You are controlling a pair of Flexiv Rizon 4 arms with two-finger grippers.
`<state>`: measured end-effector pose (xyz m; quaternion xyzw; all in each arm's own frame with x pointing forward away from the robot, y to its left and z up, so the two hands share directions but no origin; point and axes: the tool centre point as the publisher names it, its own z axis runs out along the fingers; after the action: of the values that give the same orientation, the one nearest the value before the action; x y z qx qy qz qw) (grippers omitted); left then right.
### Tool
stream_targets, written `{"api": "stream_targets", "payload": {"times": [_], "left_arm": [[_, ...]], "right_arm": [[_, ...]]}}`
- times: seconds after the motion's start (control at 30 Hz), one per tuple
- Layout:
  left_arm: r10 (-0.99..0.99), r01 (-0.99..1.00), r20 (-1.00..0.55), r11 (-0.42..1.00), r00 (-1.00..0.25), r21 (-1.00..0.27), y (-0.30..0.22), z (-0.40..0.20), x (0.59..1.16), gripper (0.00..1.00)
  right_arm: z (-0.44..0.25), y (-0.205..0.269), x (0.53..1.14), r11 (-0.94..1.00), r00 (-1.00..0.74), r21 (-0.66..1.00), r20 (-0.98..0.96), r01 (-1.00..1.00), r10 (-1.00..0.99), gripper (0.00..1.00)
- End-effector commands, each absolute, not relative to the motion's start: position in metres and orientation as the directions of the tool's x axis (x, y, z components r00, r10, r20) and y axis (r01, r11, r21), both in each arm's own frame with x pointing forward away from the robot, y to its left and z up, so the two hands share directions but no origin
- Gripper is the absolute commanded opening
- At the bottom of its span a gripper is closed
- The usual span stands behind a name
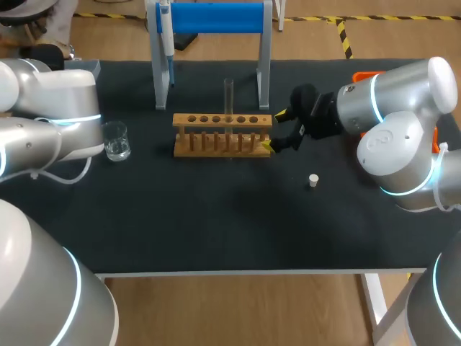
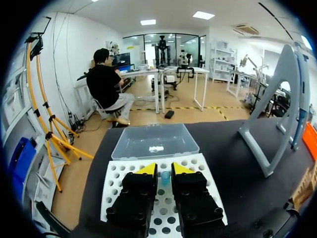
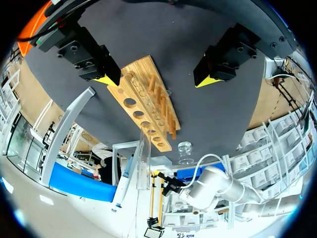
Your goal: Invert the test tube, pick up the pipette, mount the tip to pipette, aspirate from beaker and dispense into the tube, eject the tip, return the pipette, and cap with the stopper.
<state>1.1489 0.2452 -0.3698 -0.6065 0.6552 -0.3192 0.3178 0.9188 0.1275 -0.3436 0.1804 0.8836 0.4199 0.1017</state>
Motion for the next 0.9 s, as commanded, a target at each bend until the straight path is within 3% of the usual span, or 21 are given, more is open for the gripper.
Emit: {"api": "stream_targets", "payload": {"times": [0.03, 0.13, 0.9], "left_arm": [[-0.998, -0.595, -0.029, 0.059, -0.061, -0.801, 0.246, -0.375, 1.151, 0.13], [-0.998, -0.596, -0.028, 0.058, -0.059, -0.801, 0.246, -0.375, 1.151, 0.00], [-0.998, -0.585, -0.028, 0.056, -0.057, -0.809, 0.246, -0.365, 1.151, 0.00]], "right_arm": [[-0.343, 0.127, 0.919, 0.584, -0.914, 0.777, -0.027, 0.234, 0.404, 1.00], [-0.343, 0.127, 0.919, 0.584, -0.914, 0.777, -0.027, 0.234, 0.404, 1.00], [-0.343, 0.127, 0.919, 0.584, -0.914, 0.777, -0.027, 0.234, 0.404, 1.00]]}}
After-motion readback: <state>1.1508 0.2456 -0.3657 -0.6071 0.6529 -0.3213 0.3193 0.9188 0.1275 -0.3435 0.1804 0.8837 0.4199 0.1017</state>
